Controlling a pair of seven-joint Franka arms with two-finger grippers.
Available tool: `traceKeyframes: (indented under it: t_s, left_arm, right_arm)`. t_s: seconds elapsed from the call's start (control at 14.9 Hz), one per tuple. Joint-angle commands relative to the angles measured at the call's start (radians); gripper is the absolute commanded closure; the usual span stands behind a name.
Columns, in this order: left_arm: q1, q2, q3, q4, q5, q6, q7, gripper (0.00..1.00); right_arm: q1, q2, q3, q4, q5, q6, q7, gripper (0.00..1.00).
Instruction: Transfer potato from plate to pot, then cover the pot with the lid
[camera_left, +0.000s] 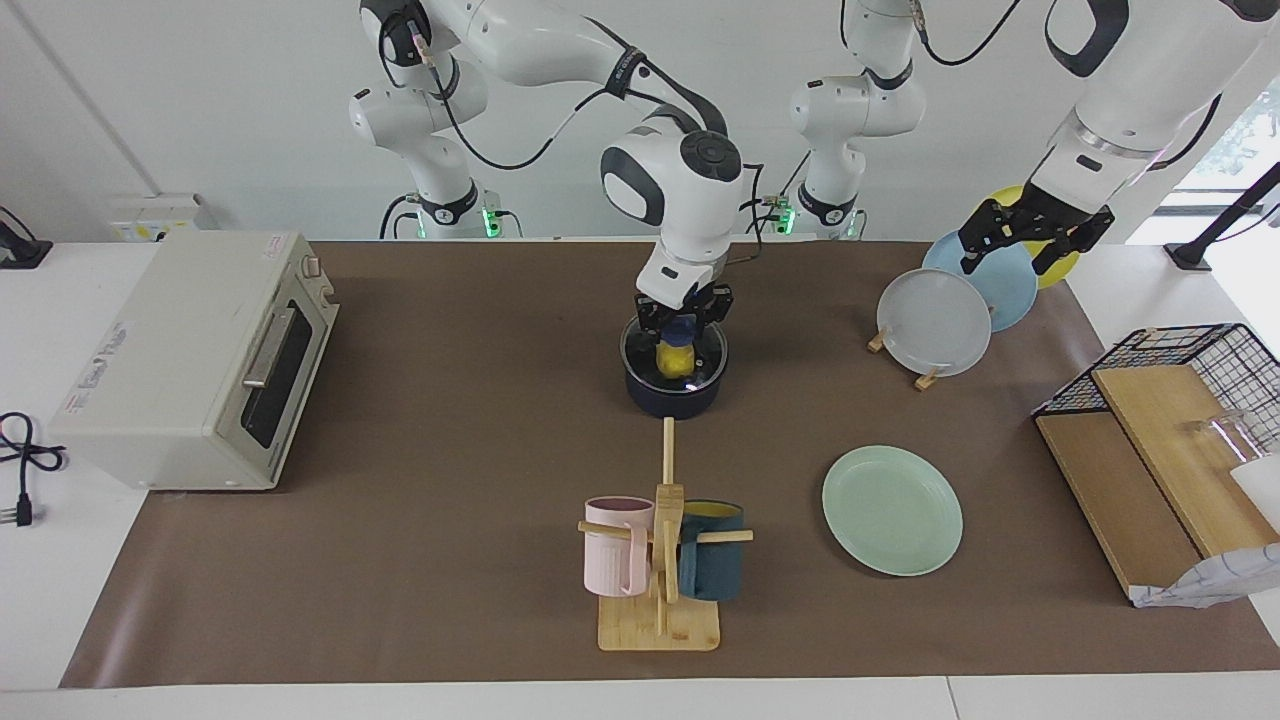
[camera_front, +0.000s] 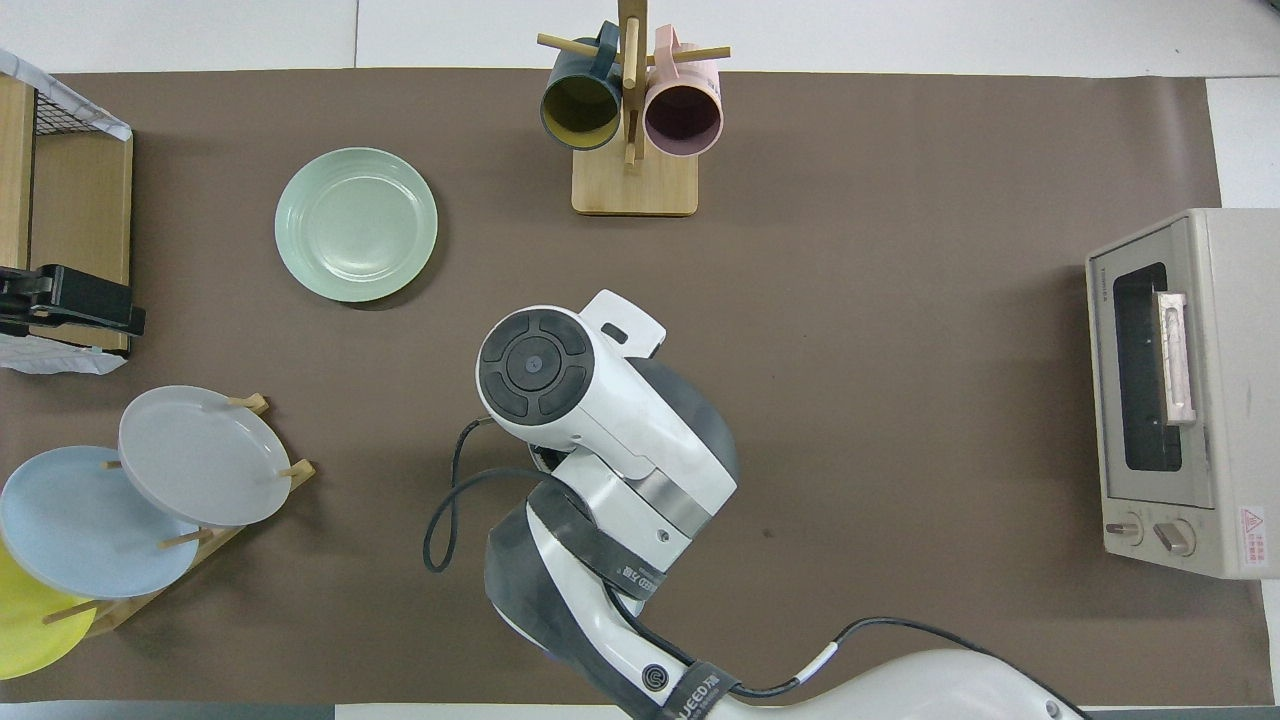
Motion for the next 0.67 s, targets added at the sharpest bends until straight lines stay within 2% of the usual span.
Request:
traceKeyframes:
  t_s: [0.0, 0.61]
  left_arm:
    - [0.009, -0.013, -0.021, -0.006, 0.012, -0.018, -0.014, 0.0]
    - [0.018, -0.021, -0.03, -0.015, 0.012, -0.015, -0.012, 0.0]
  right_arm:
    - [-0.001, -0.028, 0.005, -0.055, -0.009, 0.068, 0.04, 1.0]
    - [-0.014, -0.039, 0.005, -0.089, -0.009, 0.079, 0.042, 1.0]
